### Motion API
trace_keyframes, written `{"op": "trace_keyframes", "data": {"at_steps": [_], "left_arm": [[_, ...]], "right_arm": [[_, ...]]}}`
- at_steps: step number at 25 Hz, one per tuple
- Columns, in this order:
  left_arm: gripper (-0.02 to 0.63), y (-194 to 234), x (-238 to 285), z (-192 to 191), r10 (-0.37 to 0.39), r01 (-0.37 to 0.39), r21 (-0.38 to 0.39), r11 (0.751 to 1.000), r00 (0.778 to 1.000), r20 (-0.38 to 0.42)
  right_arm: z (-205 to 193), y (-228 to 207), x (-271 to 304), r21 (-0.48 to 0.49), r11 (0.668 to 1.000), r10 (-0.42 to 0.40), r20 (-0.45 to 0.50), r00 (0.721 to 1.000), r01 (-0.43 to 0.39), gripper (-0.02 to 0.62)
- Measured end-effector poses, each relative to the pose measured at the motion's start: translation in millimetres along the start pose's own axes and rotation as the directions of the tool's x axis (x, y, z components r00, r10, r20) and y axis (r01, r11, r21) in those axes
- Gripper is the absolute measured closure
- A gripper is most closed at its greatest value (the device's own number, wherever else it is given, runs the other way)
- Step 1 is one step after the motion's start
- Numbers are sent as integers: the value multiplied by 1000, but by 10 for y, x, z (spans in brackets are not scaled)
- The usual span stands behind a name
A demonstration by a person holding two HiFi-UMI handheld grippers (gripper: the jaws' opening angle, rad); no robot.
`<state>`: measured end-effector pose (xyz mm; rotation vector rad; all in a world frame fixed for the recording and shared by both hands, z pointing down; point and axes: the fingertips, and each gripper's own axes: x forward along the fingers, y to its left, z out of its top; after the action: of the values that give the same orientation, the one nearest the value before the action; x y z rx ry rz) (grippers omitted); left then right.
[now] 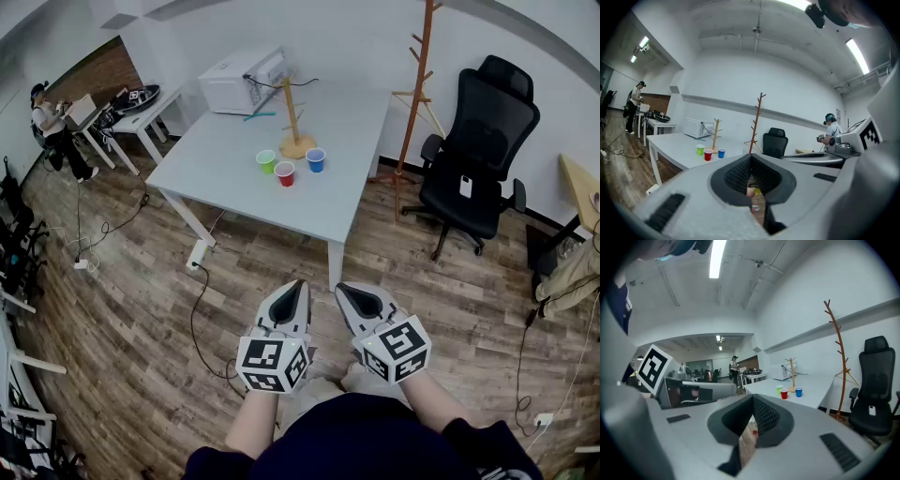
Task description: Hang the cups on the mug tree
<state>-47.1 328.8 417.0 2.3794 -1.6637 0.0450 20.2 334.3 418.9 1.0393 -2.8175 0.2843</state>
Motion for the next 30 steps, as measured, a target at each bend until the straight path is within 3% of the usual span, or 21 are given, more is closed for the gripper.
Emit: {"op": "trace_keyframes", "data": {"at_steps": [9,30], "left_arm": [[586,-266,173,-53,42,-42,-1,999,999,4],[586,-431,563,-168,148,-149,7,989,989,13]], "right_arm": [[-13,-244,-183,-8,999,31,-3,1000,-31,568],[11,-659,-156,-19,990,138,1,990,-138,566]]}}
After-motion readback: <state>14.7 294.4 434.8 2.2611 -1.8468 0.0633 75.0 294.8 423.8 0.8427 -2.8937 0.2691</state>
